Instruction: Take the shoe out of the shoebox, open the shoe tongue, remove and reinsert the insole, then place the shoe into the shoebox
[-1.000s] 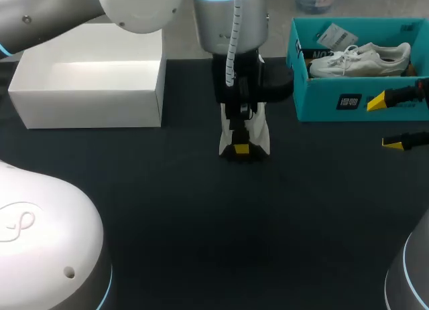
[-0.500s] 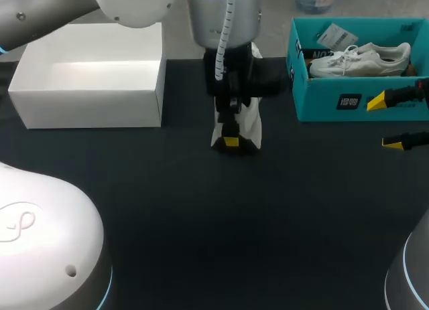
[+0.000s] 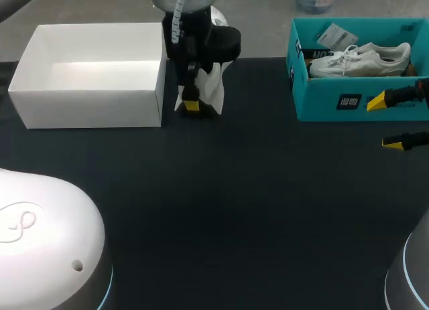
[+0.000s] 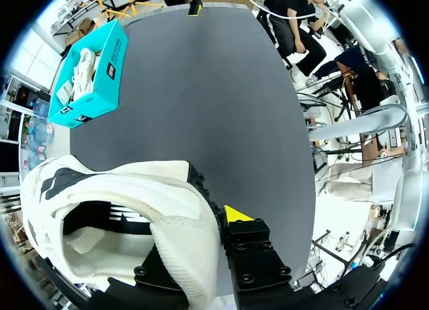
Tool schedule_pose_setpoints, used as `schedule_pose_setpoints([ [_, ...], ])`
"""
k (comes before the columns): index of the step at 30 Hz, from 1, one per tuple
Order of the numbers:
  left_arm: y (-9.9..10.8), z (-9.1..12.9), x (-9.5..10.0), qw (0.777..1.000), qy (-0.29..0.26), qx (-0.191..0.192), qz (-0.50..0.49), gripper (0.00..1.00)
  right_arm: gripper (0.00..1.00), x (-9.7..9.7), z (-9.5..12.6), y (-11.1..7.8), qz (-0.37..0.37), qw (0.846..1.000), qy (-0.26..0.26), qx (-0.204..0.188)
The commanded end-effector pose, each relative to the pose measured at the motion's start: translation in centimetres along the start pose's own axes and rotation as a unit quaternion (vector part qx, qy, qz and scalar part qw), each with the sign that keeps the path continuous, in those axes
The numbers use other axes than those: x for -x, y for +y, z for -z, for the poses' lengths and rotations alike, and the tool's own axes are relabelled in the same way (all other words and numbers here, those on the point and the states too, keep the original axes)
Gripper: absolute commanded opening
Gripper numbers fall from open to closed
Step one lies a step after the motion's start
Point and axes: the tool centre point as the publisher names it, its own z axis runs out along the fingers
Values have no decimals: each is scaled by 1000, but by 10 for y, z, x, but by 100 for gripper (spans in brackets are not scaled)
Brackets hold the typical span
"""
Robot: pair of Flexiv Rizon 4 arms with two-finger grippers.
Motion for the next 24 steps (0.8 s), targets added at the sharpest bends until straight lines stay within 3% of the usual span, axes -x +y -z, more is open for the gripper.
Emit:
schedule_pose_setpoints([
  [1,34,5,11,1000,3,-13,-13,0,100,0,-1,0,0,1000,-1,0],
  [9,92,2,36,999,3,19,-27,0,100,0,-1,0,0,1000,-1,0],
  [17,150,9,64,1000,9,17,5,0,100,0,-1,0,0,1000,-1,0],
  [24,204,15,77,999,2,34,5,0,100,0,-1,0,0,1000,-1,0],
])
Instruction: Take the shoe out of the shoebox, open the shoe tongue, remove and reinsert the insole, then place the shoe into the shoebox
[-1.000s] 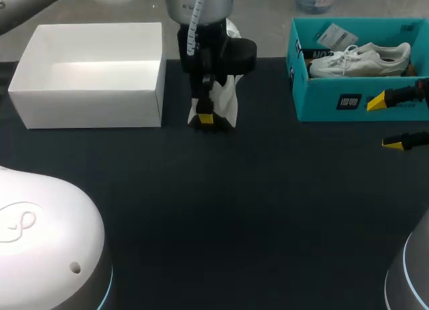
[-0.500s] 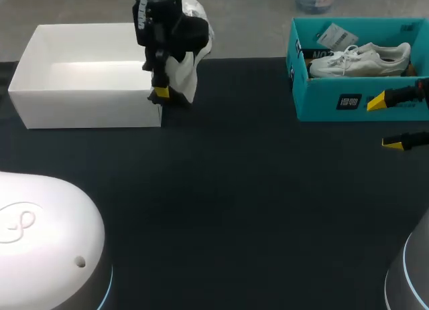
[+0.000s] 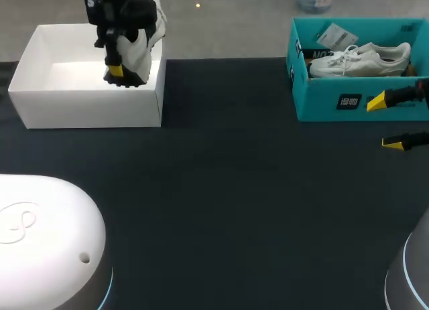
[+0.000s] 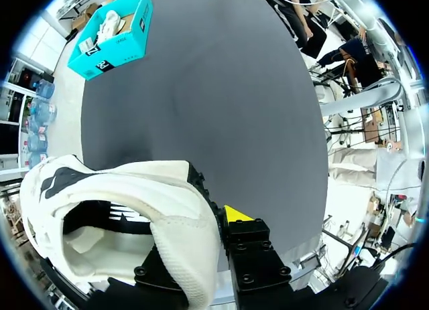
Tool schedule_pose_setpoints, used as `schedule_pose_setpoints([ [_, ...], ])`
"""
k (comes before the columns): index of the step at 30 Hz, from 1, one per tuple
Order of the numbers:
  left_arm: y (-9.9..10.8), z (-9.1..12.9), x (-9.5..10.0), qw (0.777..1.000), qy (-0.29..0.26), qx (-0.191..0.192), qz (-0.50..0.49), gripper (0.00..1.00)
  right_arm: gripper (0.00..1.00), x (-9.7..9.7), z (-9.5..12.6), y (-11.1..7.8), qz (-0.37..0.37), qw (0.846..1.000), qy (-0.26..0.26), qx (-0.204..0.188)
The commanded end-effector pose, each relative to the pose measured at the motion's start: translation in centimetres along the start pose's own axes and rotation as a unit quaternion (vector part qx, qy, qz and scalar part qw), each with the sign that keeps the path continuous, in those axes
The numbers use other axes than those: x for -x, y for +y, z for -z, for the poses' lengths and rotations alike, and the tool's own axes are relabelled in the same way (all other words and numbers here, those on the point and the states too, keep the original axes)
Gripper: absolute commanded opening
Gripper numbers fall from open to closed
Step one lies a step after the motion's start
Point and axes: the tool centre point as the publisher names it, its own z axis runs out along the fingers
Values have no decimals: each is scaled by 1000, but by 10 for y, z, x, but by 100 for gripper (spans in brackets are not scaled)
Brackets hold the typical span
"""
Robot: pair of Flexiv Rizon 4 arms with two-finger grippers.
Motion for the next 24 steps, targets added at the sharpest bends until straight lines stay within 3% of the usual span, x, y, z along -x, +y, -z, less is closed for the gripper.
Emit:
schedule_pose_setpoints([
  [1,41,1,5,1000,-8,7,-5,0,100,0,-1,0,0,1000,-1,0],
  [11,122,-1,50,999,-8,-9,53,0,100,0,-1,0,0,1000,-1,0],
  [24,122,-1,50,999,-8,-9,53,0,100,0,-1,0,0,1000,-1,0],
])
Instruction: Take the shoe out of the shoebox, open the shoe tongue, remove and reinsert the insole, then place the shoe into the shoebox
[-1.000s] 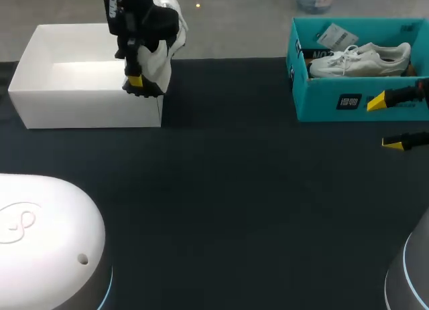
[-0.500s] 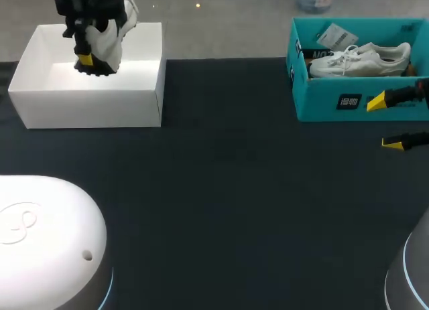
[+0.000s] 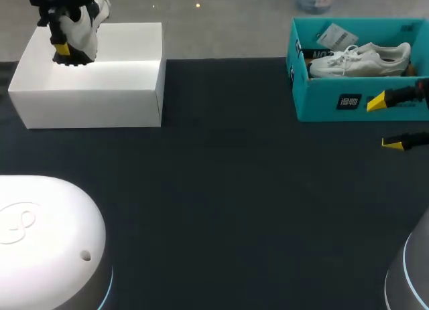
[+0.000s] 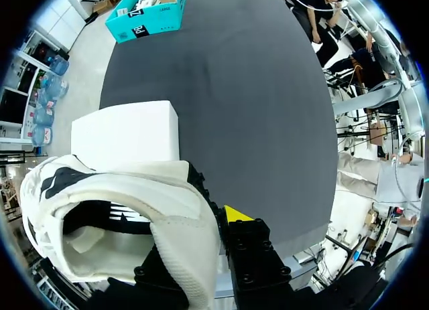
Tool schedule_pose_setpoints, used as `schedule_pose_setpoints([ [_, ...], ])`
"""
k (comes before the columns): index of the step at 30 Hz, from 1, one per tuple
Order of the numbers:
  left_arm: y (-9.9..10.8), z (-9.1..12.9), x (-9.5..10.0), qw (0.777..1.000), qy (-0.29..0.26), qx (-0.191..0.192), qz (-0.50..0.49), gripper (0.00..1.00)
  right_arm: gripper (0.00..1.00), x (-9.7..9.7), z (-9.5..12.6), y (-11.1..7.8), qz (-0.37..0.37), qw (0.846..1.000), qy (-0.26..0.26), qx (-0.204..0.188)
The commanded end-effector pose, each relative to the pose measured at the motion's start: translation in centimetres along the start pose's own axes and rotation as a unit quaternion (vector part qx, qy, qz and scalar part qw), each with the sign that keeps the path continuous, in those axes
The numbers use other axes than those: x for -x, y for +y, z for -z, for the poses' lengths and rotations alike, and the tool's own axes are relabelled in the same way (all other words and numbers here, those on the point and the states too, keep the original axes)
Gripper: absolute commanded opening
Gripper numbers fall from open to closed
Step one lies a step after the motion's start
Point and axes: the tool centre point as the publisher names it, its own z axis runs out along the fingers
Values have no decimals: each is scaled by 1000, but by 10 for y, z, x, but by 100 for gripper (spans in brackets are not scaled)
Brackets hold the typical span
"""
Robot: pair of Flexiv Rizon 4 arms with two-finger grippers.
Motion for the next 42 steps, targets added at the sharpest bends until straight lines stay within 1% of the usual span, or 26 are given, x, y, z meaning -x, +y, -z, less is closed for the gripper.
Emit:
schedule_pose_setpoints([
  [1,0,1,-1,1000,-2,0,0,0,100,0,-1,0,0,1000,-1,0],
  [6,0,1,-1,1000,-2,0,0,0,100,0,-1,0,0,1000,-1,0],
  [7,6,2,1,1000,20,-18,-13,0,100,0,-1,0,0,1000,-1,0],
  [9,17,0,4,1000,14,-5,-18,0,100,0,-1,0,0,1000,-1,0],
  [10,24,1,7,999,23,-12,-22,0,100,0,-1,0,0,1000,-1,0],
  [12,37,0,10,999,19,-5,-37,0,100,0,-1,0,0,1000,-1,0],
  [15,59,-2,19,999,16,2,-47,0,100,0,-1,0,0,1000,-1,0],
  [18,81,-4,33,999,15,6,-48,0,100,0,-1,0,0,1000,-1,0],
  [22,107,-8,46,999,3,22,-44,0,100,0,-1,0,0,1000,-1,0],
  [23,113,-7,48,999,4,20,-44,0,100,0,-1,0,0,1000,-1,0],
  [26,126,-5,52,999,6,23,-48,0,100,0,-1,0,0,1000,-1,0],
  [31,141,-6,57,998,-3,34,-58,0,100,0,-1,0,0,1000,-1,0],
  [34,151,-7,60,995,-7,31,-100,0,100,0,-1,0,0,1000,-1,0],
  [37,160,-11,66,987,-6,42,-158,0,100,0,-1,0,0,1000,-1,0],
  [39,167,-12,73,975,12,39,-218,0,100,0,-1,0,0,1000,-1,0],
  [40,169,-11,77,966,40,32,-252,0,100,0,-1,0,0,1000,-1,0],
  [41,172,-11,82,964,44,30,-261,0,100,0,-1,0,0,1000,-1,0],
  [42,172,-11,82,964,44,30,-261,0,100,0,-1,0,0,1000,-1,0],
])
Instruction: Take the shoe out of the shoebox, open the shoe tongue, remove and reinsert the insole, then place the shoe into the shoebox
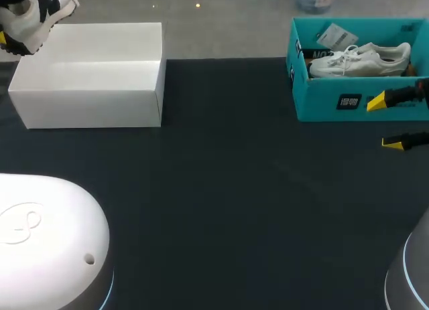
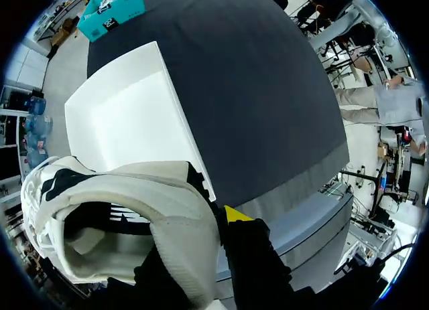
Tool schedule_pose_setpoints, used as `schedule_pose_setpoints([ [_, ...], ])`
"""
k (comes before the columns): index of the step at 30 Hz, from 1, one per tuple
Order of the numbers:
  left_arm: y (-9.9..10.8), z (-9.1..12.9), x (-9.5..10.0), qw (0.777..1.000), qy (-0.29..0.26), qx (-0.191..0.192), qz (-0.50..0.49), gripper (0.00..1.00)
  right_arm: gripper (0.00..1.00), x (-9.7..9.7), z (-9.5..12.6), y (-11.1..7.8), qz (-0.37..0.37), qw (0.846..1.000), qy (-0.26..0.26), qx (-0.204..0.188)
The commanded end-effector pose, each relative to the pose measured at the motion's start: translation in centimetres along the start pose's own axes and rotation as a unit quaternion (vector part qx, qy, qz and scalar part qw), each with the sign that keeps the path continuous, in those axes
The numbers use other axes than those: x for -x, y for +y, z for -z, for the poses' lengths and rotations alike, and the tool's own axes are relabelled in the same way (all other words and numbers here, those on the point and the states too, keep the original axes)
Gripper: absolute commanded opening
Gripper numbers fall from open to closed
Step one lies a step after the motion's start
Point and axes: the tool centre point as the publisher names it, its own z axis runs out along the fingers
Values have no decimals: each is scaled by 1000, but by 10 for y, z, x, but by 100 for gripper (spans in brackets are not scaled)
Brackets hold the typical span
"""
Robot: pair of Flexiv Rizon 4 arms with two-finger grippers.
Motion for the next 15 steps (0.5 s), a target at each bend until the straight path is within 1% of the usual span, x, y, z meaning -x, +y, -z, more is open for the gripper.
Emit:
schedule_pose_setpoints([
  [1,13,2,11,996,37,-22,-78,0,100,0,-1,0,0,1000,-1,0],
  [12,13,2,11,996,37,-22,-78,0,100,0,-1,0,0,1000,-1,0],
  [14,12,1,8,990,29,-35,-133,0,100,0,-1,0,0,1000,-1,0],
  [15,14,2,9,987,17,-30,-157,0,100,0,-1,0,0,1000,-1,0],
])
